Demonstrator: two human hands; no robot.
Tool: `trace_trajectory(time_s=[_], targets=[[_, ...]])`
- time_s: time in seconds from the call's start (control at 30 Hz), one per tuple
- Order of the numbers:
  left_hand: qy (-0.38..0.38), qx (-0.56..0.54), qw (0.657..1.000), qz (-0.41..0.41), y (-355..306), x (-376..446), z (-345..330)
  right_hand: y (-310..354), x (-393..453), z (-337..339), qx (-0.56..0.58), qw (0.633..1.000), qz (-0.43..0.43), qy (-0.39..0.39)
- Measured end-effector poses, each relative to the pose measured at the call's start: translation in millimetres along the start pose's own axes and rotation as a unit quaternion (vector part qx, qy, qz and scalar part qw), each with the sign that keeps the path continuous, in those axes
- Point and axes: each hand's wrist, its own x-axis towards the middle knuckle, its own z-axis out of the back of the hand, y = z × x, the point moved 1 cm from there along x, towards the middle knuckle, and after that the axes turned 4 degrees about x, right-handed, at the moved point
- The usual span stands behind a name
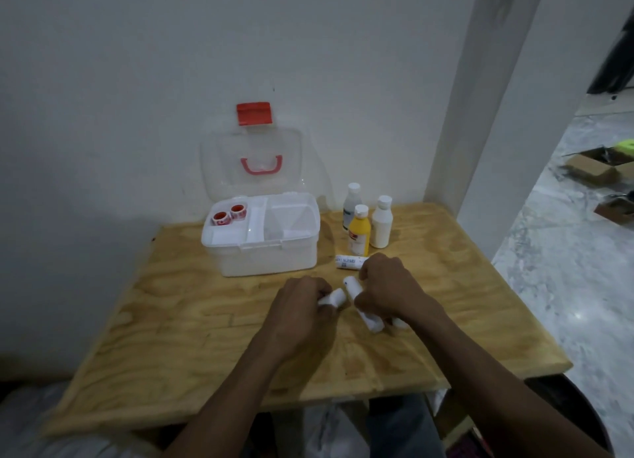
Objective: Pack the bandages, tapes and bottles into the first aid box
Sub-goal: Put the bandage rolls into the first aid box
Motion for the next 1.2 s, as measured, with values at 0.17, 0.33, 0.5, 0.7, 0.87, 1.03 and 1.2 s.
trace_trajectory(time_s=[0.17, 0.33, 0.5, 0.7, 0.87, 1.03, 1.2], targets=[[-0.065, -0.023, 0.997, 0.03, 24, -22, 41, 33, -2, 24, 0.064, 0.997, 0.05, -0.013], [-0.162, -0.019, 0.984, 0.065, 47, -26, 95, 81, 26, 32, 0.186, 0.98, 0.058, -0.037], [-0.201, 0.051, 0.973, 0.104, 73, -3, 140, 125, 64, 29, 0.274, 0.959, 0.045, -0.055], [-0.14, 0.098, 0.977, 0.128, 102, 30, 156, 160, 96, 15, 0.282, 0.957, 0.025, -0.059], [-0.08, 0.108, 0.983, 0.123, 102, 44, 152, 174, 118, -5, 0.239, 0.97, 0.016, -0.045], [-0.049, 0.131, 0.983, 0.118, 108, 50, 145, 175, 129, -19, 0.216, 0.976, 0.001, -0.032], [-0.048, 0.129, 0.984, 0.115, 110, 54, 141, 172, 134, -31, 0.179, 0.983, 0.013, -0.041]])
